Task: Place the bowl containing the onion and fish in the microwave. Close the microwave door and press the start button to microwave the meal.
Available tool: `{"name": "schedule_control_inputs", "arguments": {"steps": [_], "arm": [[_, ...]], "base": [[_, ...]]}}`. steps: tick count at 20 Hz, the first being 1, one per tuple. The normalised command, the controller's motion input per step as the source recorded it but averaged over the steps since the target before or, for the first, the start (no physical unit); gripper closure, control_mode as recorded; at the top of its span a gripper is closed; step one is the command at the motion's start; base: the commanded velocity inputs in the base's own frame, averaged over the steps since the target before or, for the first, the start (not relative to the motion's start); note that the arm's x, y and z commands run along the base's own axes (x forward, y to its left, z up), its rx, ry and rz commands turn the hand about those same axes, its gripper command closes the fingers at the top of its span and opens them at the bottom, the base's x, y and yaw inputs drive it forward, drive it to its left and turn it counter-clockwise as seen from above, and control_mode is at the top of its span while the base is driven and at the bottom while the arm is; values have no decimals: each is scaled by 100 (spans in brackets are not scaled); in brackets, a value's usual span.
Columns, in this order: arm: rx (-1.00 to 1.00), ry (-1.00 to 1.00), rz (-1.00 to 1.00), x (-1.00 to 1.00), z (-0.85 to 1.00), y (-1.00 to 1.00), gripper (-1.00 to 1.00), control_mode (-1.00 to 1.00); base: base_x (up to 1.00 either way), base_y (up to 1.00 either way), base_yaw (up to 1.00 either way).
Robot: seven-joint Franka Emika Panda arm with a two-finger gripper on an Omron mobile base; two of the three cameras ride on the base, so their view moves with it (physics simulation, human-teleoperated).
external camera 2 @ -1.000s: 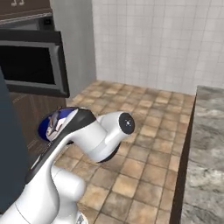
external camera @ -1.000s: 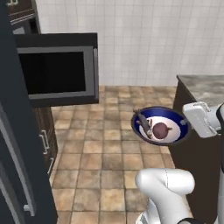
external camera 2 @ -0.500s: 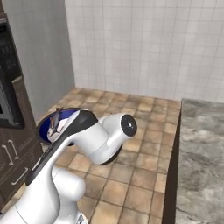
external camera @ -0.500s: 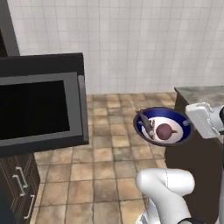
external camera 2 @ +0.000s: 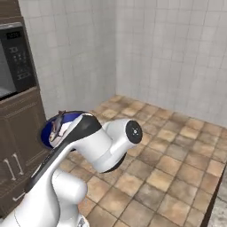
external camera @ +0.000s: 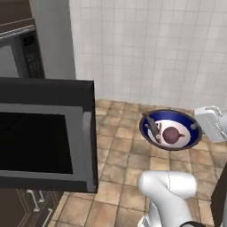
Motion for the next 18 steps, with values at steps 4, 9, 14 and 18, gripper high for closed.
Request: {"name": "schedule_control_inputs", "arguments": {"steps": [4,9,14,18], "arm": [[0,0,0,0,0,0,100,100],[0,0,0,0,0,0,100,100],[0,0,0,0,0,0,100,100],[0,0,0,0,0,0,100,100]], "base": [[100,-5,72],[97,-6,74],[67,-6,80],[43,0,84]]}}
